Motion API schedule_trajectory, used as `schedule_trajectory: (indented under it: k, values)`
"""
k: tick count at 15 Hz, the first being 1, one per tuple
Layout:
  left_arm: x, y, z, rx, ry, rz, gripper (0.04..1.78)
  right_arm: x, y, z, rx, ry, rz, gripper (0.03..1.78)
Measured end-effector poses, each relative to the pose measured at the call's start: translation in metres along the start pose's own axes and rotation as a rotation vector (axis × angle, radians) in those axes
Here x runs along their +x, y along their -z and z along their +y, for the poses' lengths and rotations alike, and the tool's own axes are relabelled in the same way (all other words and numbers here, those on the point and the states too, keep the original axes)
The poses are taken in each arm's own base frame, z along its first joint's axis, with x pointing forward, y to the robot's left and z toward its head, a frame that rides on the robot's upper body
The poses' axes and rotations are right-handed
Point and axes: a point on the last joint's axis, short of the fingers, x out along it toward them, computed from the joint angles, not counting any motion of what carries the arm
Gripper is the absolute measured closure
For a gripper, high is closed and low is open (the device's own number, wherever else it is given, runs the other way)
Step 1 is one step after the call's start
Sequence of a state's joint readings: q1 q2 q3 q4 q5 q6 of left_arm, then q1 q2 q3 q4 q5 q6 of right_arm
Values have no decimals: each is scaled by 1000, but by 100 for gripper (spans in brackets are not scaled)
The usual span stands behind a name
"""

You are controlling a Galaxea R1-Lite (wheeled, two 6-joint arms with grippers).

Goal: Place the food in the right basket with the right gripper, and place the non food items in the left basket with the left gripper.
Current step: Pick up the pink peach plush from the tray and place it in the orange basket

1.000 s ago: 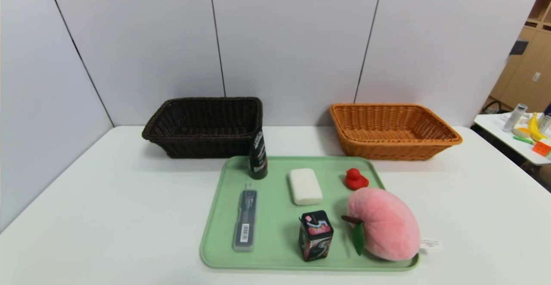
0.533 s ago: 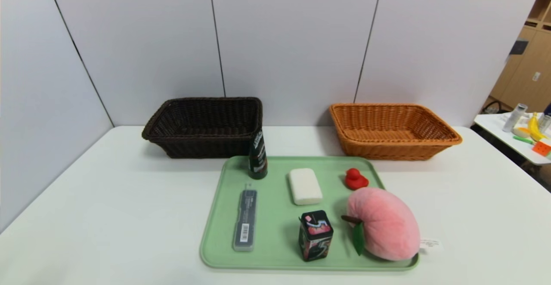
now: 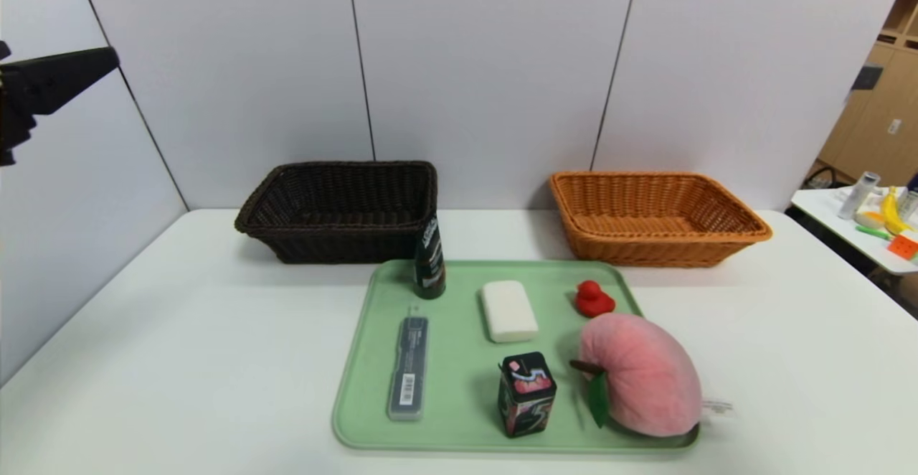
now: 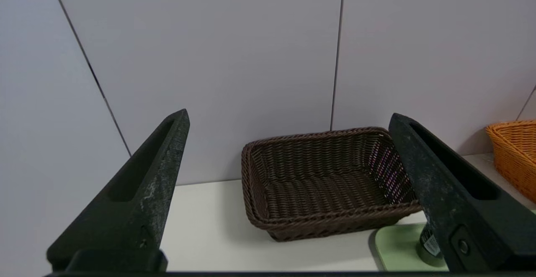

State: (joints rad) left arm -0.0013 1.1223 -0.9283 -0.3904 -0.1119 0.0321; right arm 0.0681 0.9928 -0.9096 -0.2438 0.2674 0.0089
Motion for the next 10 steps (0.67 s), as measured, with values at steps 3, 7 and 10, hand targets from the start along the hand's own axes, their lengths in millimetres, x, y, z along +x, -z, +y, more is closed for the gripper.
schedule_trajectory:
  k: [3, 7, 10]
  values:
    - [32, 16, 3, -7, 4, 70, 13, 29, 12, -8, 12, 5, 74, 131]
    - [51, 32, 1, -13, 18, 132, 13, 49, 35, -13, 38, -3, 186, 82]
    - [60, 41, 1, 7, 18, 163, 13, 62, 50, -10, 62, -34, 302, 58]
